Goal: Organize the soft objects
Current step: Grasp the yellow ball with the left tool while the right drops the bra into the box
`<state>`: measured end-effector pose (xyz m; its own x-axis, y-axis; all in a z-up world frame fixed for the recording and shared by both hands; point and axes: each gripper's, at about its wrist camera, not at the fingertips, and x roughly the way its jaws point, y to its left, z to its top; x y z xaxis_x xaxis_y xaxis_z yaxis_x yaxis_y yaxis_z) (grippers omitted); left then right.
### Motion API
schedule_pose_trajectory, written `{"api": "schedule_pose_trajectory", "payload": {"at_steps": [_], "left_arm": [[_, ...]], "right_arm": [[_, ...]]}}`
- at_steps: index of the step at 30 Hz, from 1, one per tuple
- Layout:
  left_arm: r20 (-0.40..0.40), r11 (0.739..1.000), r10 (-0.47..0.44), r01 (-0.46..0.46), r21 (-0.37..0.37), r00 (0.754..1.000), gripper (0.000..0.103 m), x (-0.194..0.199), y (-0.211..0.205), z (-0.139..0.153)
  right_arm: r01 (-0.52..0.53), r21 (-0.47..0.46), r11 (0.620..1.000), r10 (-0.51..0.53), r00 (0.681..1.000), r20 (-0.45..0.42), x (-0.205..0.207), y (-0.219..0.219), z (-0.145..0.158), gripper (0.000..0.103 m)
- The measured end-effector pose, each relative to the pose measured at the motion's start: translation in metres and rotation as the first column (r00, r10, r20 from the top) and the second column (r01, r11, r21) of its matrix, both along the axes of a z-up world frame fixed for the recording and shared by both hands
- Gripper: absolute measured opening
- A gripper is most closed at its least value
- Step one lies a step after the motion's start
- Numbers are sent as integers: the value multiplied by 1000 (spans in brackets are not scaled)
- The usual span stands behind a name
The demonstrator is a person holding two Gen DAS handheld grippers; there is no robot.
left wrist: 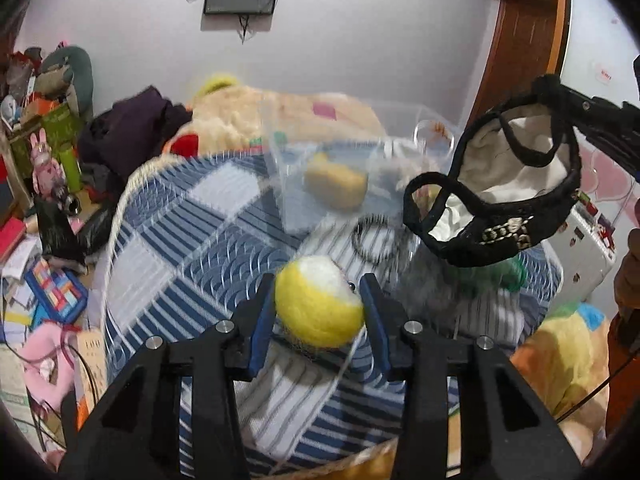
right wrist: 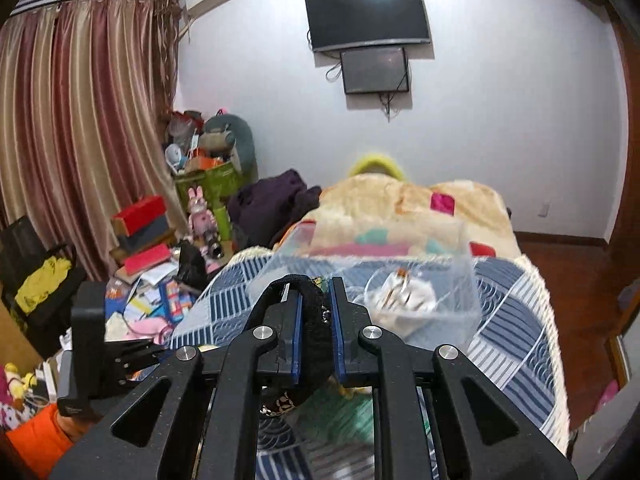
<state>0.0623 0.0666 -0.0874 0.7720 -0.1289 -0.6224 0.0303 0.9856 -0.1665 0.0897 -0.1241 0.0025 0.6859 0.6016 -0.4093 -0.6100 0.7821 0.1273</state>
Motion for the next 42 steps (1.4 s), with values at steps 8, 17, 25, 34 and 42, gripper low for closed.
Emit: {"api": "schedule_pose_trajectory", "payload": {"at_steps": [8, 17, 25, 34, 42], "left_arm": [[117, 1000, 18, -19, 3, 993, 42, 26, 4, 49], [98, 1000, 13, -13, 7, 995, 42, 82, 8, 57], [19, 998, -12, 11, 61, 1000, 42, 116, -2, 31], [-4, 995, -14, 15, 99, 1000, 46, 123, -11, 22], [24, 994, 4, -7, 106, 1000, 66, 112, -10, 31]], "right_arm": [[30, 28, 999, -32, 996, 86, 23, 4, 35, 11], [88, -29, 996, -86, 993, 79, 73, 26, 23, 11], [62, -147, 987, -67, 997, -30, 105, 47, -22, 11], [18, -258, 966, -43, 995, -91, 105, 44, -46, 12], [4, -289, 957, -39, 992, -118, 93, 23, -48, 34]]}}
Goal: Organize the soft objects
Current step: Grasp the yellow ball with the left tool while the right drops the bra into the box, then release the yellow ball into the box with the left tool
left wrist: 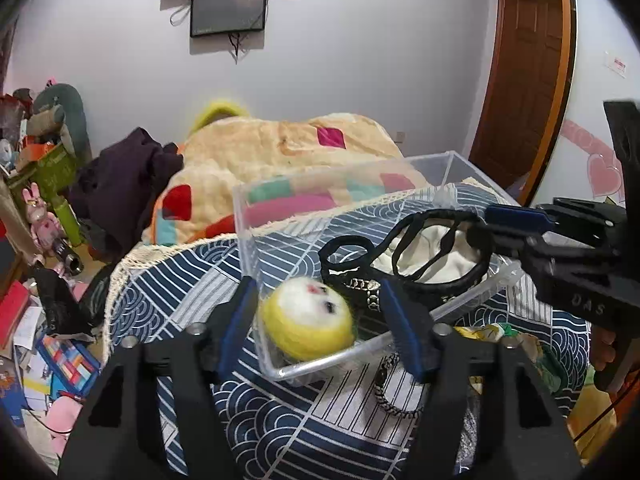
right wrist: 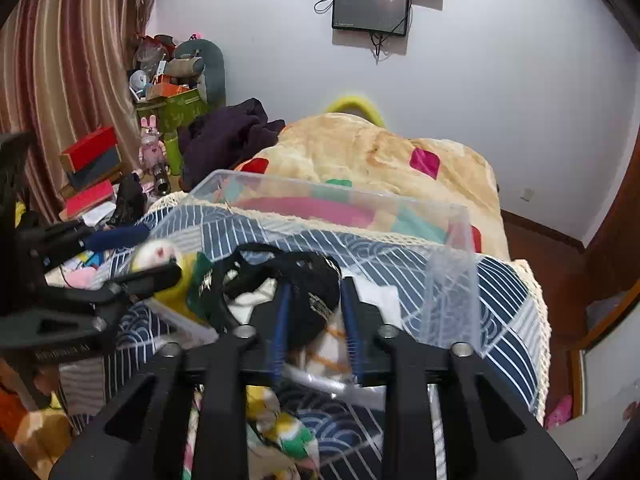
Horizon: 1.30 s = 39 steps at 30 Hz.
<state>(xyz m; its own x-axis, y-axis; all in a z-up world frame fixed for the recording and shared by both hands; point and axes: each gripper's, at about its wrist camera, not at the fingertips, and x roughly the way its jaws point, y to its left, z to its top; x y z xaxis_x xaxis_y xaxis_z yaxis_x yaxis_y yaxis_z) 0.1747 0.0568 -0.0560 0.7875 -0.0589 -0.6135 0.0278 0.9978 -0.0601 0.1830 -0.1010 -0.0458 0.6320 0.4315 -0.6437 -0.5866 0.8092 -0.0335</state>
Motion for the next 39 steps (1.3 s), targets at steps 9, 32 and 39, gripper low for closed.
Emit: {"api": "schedule_pose_trajectory", "payload": {"at_steps": [9, 32, 39], "left_arm": [[58, 1000, 4, -3, -16, 998, 81, -29, 0, 22], [-86, 987, -143, 136, -81, 986, 67, -43, -45, -46], [-106, 979, -178, 165, -121, 978, 33, -26, -56, -53]], "right_arm": [[-1, 65, 998, 0, 1000, 12, -23, -28, 14, 63], [-6, 193, 981, 55, 967, -251, -37, -35, -54, 49], [8, 201, 980, 31, 981, -190, -47, -45, -46, 26]]}}
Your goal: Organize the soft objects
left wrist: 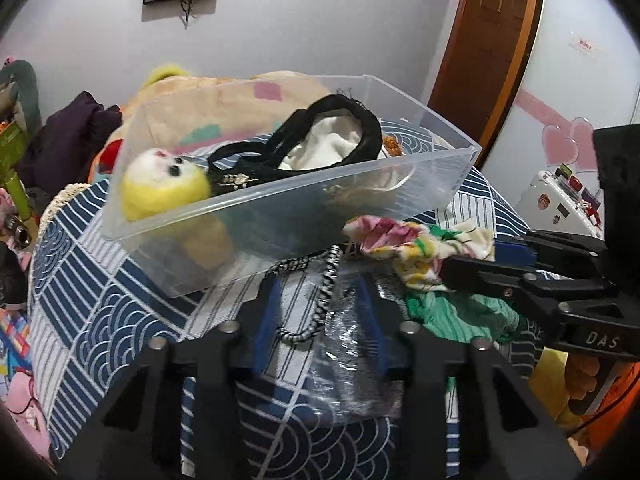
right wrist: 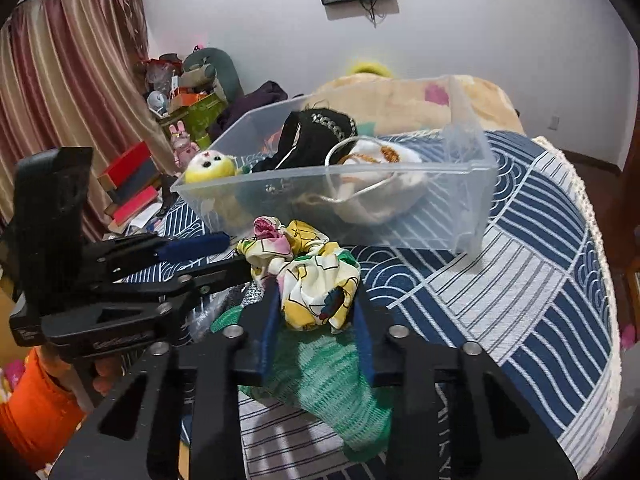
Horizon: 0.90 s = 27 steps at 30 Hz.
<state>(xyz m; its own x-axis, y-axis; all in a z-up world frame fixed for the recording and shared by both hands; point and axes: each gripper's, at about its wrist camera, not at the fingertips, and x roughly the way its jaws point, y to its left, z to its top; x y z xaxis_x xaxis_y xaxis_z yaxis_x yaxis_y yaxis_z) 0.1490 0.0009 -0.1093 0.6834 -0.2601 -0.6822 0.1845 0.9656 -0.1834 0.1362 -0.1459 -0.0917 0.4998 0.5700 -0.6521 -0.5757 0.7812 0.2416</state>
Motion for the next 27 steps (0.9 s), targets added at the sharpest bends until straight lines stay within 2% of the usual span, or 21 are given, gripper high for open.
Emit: {"api": "schedule_pose_trajectory", "payload": {"at_steps": [2, 4, 10, 16, 27], "left_arm": [[0, 1000, -6, 6, -16, 1000, 23, 0, 0, -2], [0, 1000, -7, 7, -27, 1000, 17, -2, 1, -2], [11, 999, 0, 1, -42, 1000, 8, -15, 7, 2], [45, 1000, 6, -6, -5, 999, 6, -23, 8, 11], [130, 999, 24, -21, -26, 991, 5, -42, 20, 48]], "right_arm": [[8, 2, 1000, -8, 1000, 21, -4, -3, 3, 25], [11, 7, 1000, -11, 999, 34, -6, -7, 4, 23], [11, 6, 1000, -11, 998, 62, -11, -10, 8, 21], [14, 14, 1000, -15, 997, 75, -17, -11, 13, 21], [51, 64, 997, -60, 987, 152, -28, -31, 43, 21]]}}
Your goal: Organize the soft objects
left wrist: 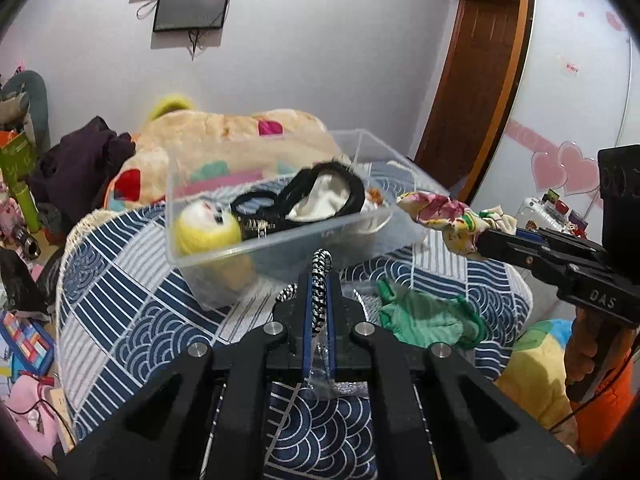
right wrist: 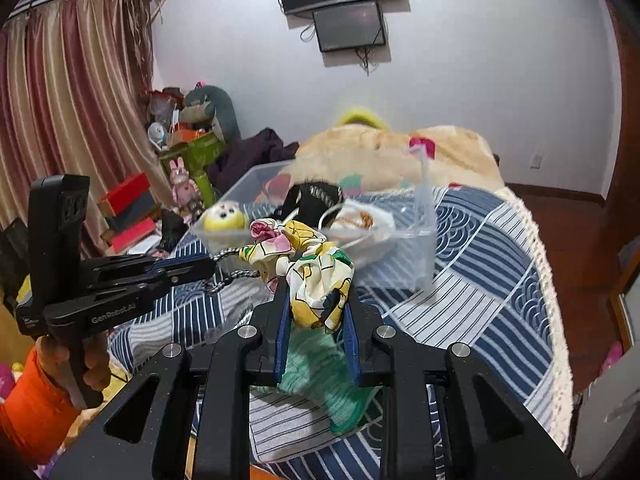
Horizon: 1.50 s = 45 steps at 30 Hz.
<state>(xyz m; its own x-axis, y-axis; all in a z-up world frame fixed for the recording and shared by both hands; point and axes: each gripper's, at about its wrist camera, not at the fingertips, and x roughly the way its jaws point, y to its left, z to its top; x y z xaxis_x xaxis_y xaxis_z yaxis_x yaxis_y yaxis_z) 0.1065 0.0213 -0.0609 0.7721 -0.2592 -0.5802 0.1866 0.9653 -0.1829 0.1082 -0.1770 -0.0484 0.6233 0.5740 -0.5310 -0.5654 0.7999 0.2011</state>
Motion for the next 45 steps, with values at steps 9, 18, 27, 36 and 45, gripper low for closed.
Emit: {"api": "schedule_pose_trajectory", "payload": {"at_steps": [9, 18, 27, 36, 45], "left_arm": [[115, 999, 5, -9, 36, 993, 5, -10, 3, 51], [169, 997, 24, -35, 66, 985, 5, 21, -1, 74], [111, 996, 72, -78, 49, 991, 5, 79, 7, 54], [20, 991, 117, -118, 58, 993, 5, 124, 16, 17], [-24, 990, 111, -109, 94, 993, 5, 136, 9, -1]], "right_arm": [[48, 46, 998, -52, 995, 86, 9, -9, 34, 21], [100, 43, 994, -104, 986, 131, 40, 2, 49, 21], [109, -24, 994, -106, 991, 83, 80, 28, 33, 21], [98, -124, 988, -98, 995, 7, 108, 49, 3, 21], [84, -173, 981, -91, 995, -36, 114, 50, -10, 24]]}}
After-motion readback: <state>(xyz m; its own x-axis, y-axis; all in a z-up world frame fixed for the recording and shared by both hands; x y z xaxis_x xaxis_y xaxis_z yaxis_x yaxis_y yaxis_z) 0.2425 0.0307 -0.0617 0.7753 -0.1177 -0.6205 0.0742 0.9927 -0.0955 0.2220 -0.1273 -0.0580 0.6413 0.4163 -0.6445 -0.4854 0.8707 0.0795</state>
